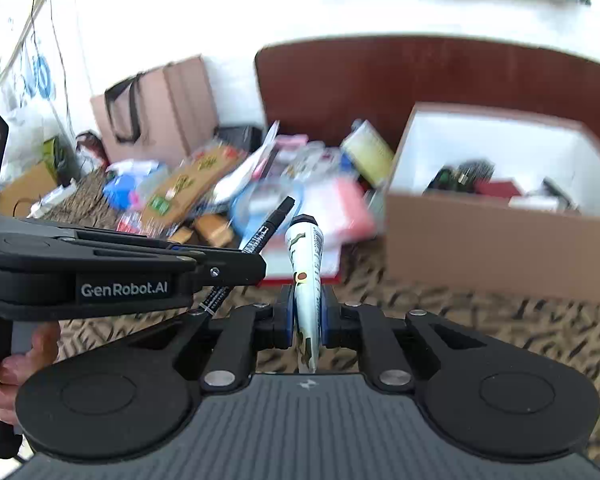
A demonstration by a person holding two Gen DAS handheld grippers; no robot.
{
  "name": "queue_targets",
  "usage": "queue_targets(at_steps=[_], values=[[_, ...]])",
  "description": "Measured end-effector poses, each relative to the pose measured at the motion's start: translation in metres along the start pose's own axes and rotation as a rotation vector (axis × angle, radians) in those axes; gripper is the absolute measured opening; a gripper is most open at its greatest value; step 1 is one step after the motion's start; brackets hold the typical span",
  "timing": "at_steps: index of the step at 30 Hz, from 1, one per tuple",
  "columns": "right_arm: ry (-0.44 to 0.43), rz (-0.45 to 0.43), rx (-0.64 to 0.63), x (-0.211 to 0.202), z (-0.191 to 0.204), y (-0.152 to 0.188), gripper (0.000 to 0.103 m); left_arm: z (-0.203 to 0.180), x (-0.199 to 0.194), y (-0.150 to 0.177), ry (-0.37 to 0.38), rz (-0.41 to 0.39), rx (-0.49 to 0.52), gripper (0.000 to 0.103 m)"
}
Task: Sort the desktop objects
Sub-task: 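Carry the marker and floral tube in both tools toward the brown box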
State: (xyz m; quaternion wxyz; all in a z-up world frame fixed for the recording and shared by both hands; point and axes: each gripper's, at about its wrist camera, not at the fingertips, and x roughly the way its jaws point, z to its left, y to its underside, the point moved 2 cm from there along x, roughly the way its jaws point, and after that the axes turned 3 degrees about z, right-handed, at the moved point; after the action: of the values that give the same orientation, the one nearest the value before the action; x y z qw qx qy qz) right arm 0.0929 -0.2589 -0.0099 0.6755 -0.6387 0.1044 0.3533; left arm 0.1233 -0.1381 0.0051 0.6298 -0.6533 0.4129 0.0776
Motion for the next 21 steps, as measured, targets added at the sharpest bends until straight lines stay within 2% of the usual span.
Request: queue_targets(at_steps=[10, 13, 21], values=[[0.109, -0.108, -0.010, -0.007, -0.051, -0.065, 0.015, -0.033, 0.034, -0.081, 0.069, -0.054, 0.020, 0.004], [0.140, -0.126, -0.003, -0.002, -0.069, -0.080, 0.015, -0.035, 0.055, -0.103, 0.095, -0.045, -0.006, 0.004], [0.212, -0.133, 0.004, 0.022, -0.118, -0.120, 0.015, -0.043, 0.124, -0.142, 0.085, -0.017, -0.004, 0.005]])
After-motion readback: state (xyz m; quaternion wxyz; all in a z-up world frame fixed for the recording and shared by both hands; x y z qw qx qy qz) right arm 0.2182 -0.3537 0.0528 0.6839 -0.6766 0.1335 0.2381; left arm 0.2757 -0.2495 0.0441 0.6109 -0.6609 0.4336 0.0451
